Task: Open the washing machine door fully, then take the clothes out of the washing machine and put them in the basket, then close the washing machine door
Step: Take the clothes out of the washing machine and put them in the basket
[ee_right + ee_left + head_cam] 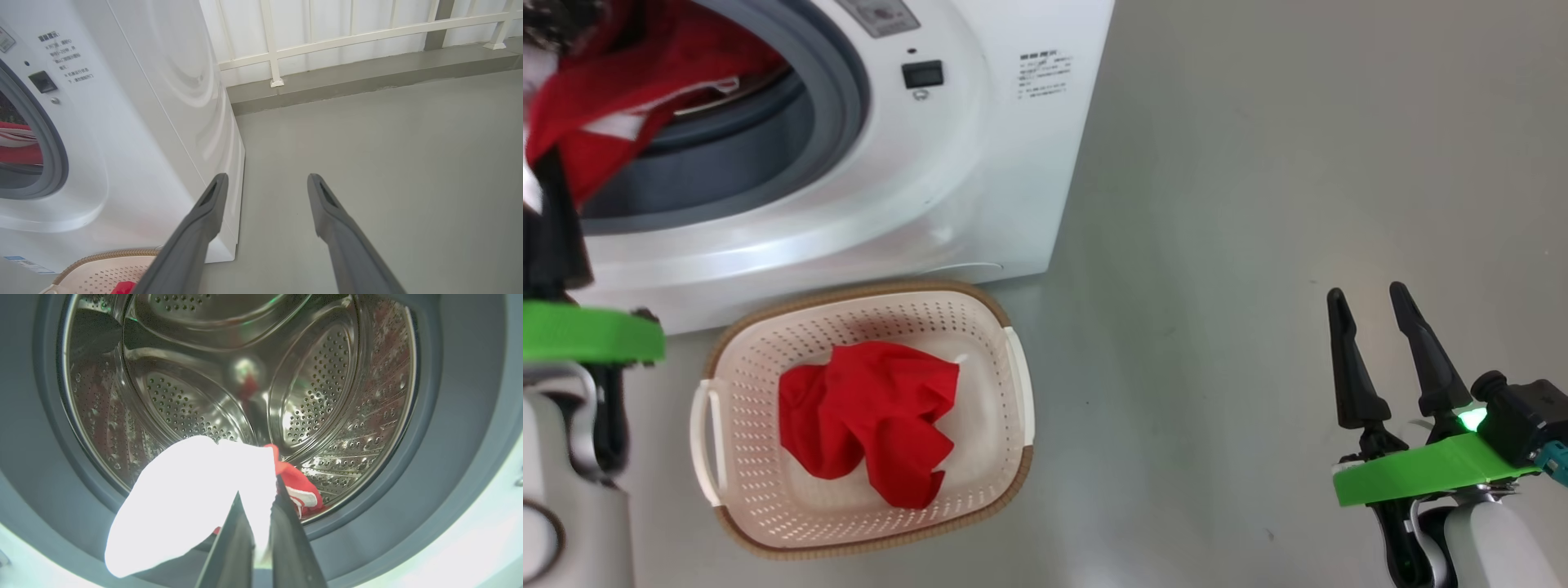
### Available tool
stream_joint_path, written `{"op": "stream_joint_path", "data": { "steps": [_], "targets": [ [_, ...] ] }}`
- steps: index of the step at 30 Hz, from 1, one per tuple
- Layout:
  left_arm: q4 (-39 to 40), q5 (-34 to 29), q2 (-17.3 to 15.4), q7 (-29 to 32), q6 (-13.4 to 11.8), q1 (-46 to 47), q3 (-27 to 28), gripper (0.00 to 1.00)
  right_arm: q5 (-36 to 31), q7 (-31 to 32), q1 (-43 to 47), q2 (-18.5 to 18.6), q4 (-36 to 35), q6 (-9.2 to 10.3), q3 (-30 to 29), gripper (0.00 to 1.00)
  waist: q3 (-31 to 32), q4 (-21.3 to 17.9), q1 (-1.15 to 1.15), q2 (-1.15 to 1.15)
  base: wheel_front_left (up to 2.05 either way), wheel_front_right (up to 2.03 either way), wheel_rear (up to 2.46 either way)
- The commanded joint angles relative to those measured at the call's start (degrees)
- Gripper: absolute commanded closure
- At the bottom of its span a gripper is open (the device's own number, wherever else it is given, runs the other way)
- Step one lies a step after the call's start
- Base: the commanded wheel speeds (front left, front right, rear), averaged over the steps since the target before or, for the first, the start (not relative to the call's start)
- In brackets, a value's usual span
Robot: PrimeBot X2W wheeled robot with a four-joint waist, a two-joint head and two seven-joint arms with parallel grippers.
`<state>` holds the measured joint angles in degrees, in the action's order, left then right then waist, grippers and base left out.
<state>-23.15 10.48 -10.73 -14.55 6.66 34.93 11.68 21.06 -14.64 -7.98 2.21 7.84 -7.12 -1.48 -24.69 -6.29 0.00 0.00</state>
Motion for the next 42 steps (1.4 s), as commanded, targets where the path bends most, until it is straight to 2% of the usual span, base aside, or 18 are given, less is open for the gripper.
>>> {"op": "stream_joint_path", "data": {
  "steps": [1,12,21,25,30,38,39,42],
  "targets": [
    [2.61,-0.55,-1.75,-0.44,0.34,-1.68,1.96,1.00,-0.44,-0.36,1.31,0.66,-1.11,-0.36,0.79,0.00,0.62,0.57,0.00,0.00,0.00,0.00,0.00],
    [18.51,0.56,2.60,-0.44,0.80,-11.98,2.13,1.00,-1.09,-0.36,2.41,0.66,-1.03,-0.36,0.03,0.00,2.22,2.18,0.00,0.00,0.00,0.00,0.00],
    [34.01,1.03,5.05,-0.44,0.81,-16.88,3.07,1.00,-1.38,-0.36,2.91,0.66,-1.14,-0.36,-0.08,0.00,2.62,2.50,0.00,0.00,0.00,0.00,0.00],
    [37.79,0.79,5.88,-0.44,0.82,-18.39,2.43,1.00,-1.42,-0.36,3.02,0.66,-1.32,-0.36,-0.13,0.00,2.25,2.58,0.00,0.00,0.00,0.00,0.00],
    [33.89,1.56,6.57,-0.45,0.82,-20.06,0.54,1.00,-1.37,-0.36,2.68,0.66,-1.31,-0.36,0.35,0.00,1.70,2.33,0.00,0.00,0.00,0.00,0.00],
    [17.11,4.66,7.10,-0.45,0.82,-19.69,-1.46,1.00,-0.63,-0.36,1.32,0.66,-1.68,-0.36,0.92,0.00,-1.11,1.50,0.00,0.00,0.00,0.00,0.00],
    [17.11,4.66,7.10,-0.45,0.82,-19.69,-1.46,1.00,-0.63,-0.36,1.32,0.66,-1.68,-0.36,0.92,0.00,-1.11,1.50,0.00,0.00,0.00,0.00,0.00],
    [11.31,5.54,6.20,-0.45,0.82,-18.09,-2.54,1.00,-0.23,-0.36,0.85,0.66,-1.85,-0.36,1.05,0.00,-2.56,1.13,0.00,0.00,0.00,0.00,0.00]
  ]
}}
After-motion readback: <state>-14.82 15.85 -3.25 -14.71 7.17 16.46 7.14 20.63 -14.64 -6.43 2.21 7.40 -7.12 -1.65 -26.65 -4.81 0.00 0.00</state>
